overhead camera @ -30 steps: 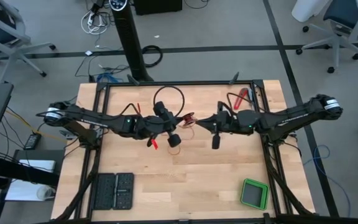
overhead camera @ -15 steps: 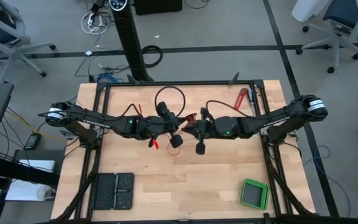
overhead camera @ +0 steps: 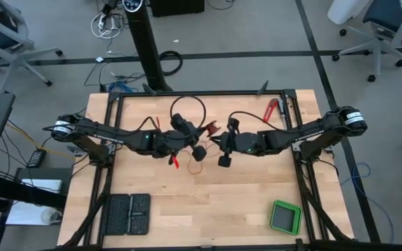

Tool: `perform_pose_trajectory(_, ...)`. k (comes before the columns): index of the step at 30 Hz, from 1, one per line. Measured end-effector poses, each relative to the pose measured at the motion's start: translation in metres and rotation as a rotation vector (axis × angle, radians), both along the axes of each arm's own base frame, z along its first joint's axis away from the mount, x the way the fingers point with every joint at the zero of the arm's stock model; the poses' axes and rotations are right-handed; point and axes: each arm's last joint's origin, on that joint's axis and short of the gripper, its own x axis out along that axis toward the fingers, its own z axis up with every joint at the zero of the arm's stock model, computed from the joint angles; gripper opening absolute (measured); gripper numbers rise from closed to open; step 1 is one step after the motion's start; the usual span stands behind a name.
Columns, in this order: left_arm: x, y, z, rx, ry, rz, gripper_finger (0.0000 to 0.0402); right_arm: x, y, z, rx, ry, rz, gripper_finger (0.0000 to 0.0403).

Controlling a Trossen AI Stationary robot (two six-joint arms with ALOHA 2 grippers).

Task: Coil cords
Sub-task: Coil the red wire onto the black spool

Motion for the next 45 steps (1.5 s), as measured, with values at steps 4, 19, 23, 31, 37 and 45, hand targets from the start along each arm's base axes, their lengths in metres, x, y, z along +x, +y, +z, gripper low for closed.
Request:
perform_pose_trajectory(4, -0.002, 0.003, 0.009, -0.014, -0.064, 0.046, 0.0001, -0.005, -0.003, -0.014, -0.015, 0.120, -0.010, 0.0039)
perform_pose_trajectory(19, -0.008, 0.003, 0.013, 0.008, -0.035, 0.027, 0.0001, -0.006, -0.018, -0.019, 0.210, 0.139, 0.027, 0.0093)
perform_pose_trajectory(23, -0.008, 0.003, 0.012, 0.010, -0.025, 0.027, 0.0001, -0.008, -0.023, -0.032, 0.267, 0.077, 0.058, 0.0095)
perform_pose_trajectory(31, -0.008, 0.003, 0.012, 0.010, -0.026, 0.027, 0.0001, -0.016, -0.040, -0.054, 0.414, -0.051, 0.143, 0.0095)
perform_pose_trajectory(37, -0.008, 0.003, 0.012, 0.011, -0.025, 0.027, 0.0001, -0.018, -0.044, -0.055, 0.477, -0.123, 0.213, 0.0095)
perform_pose_trajectory(45, -0.008, 0.003, 0.012, 0.011, -0.024, 0.027, 0.0001, -0.017, -0.045, -0.052, 0.474, -0.152, 0.211, 0.0091)
